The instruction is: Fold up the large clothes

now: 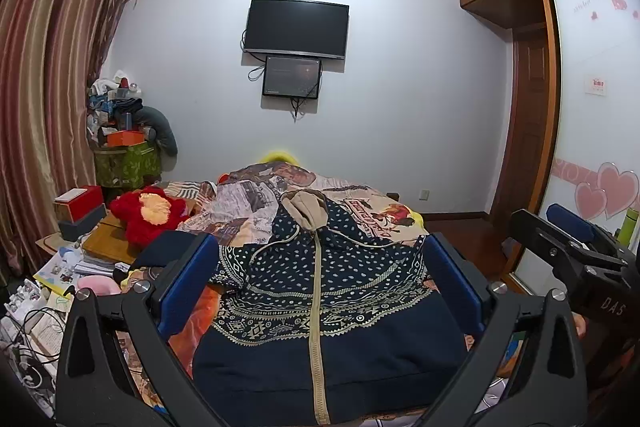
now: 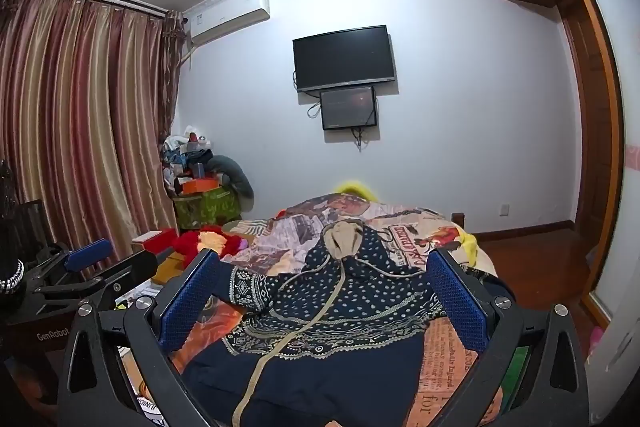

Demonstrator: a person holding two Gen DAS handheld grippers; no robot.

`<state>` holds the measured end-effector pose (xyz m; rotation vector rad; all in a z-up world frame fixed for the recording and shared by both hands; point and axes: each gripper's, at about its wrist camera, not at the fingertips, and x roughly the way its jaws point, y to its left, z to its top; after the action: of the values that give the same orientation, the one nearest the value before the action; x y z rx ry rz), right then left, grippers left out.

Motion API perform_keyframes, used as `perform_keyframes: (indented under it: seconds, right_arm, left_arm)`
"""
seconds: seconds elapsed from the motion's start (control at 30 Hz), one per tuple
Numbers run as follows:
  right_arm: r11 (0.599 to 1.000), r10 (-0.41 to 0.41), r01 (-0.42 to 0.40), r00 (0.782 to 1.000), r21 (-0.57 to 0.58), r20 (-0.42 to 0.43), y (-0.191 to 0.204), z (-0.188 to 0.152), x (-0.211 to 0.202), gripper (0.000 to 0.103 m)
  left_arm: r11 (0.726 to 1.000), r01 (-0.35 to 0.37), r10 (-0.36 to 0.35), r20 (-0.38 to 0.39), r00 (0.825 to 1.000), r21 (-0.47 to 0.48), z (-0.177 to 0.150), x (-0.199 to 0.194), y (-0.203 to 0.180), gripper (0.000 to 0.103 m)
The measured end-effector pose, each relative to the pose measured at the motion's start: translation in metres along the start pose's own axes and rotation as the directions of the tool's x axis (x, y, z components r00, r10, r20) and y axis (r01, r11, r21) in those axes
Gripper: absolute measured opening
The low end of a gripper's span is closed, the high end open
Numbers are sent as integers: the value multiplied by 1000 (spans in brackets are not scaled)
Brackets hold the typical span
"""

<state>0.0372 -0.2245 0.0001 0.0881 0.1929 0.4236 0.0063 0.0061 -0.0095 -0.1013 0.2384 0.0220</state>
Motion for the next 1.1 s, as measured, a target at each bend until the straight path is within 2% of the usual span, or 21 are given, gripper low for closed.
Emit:
perform_keyframes:
  seconds: [1.1]
  right_arm:
    - [1000, -13, 13, 1000, 7, 4, -8, 5, 0, 103]
  left_arm:
    - [1000, -2, 2, 1, 1000, 0, 2, 3, 1, 103]
